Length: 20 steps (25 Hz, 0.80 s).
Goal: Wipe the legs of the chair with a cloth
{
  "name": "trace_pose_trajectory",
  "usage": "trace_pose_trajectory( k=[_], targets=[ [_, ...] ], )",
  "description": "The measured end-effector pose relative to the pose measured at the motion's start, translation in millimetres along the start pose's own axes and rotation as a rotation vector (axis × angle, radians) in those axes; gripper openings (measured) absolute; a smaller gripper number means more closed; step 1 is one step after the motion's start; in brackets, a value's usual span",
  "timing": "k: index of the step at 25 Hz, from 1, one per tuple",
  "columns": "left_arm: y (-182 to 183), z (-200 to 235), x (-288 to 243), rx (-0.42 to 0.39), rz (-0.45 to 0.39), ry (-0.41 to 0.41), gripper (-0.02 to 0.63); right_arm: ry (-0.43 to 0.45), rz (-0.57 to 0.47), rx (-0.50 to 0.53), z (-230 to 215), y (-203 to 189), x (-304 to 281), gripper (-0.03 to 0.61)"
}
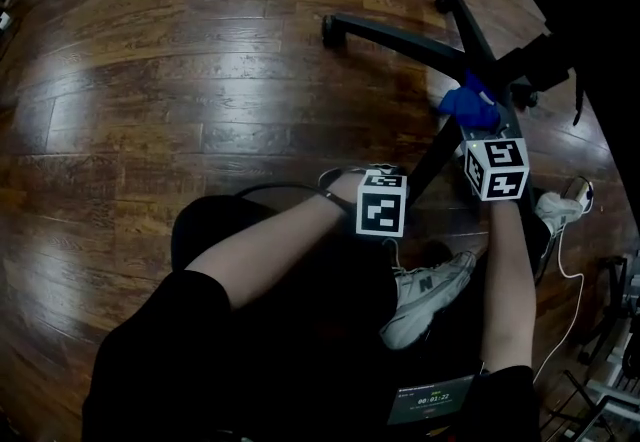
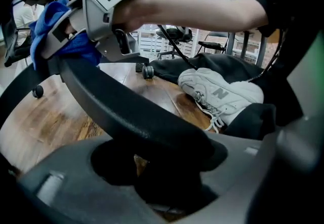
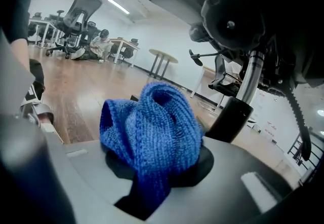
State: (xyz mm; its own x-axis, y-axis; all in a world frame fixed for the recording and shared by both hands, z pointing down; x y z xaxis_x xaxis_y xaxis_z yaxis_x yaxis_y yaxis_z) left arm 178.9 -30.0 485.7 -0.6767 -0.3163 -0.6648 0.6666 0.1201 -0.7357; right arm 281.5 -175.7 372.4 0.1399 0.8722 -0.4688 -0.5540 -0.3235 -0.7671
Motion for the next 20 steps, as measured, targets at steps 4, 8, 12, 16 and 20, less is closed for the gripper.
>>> trace_pose_trajectory(
  k=[4, 8, 12, 16, 20],
  targets=[
    [0.3, -0.6, -2.0, 0.006, 0.001, 0.018, 0.291, 0.043, -0.01, -0.003, 27.5, -7.4, 18.6, 0.097],
    [-0.7, -0.1, -2.1, 0.011, 0.0, 0.042, 0.291, 0.159, -0.018, 0.053, 82.9, -15.2, 48.6, 0.097],
    [-0.5, 0.5, -3.0, 0.017, 0.004, 0.071, 0.291, 0.276, -0.036, 0.106, 137.8, -24.0, 79.9, 0.098],
    [0.3, 0.1, -3.6, 0.017, 0.003, 0.097, 0.291, 0.265, -0.028, 0.114, 157.3, -29.5, 94.6, 0.094],
    [0.6, 0.2, -3.4, 0.018, 0.007, 0.093, 0.291, 0.311, -0.017, 0.147, 154.0, -28.5, 92.3, 0.098]
  ],
)
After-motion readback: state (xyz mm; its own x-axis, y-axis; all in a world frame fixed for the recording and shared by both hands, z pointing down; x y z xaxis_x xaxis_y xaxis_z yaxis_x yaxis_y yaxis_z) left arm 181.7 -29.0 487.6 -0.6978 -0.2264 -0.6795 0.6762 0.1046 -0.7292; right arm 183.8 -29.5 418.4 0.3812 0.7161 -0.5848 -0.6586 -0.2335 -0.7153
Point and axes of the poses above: the fingertips, and each gripper's own axes: x backward along the fingers, z to its left, y out of its top, the point moved 6 cm from there along x, backward along the fingers, and after that the axes turned 4 degrees about x, right-handed, at the moved point
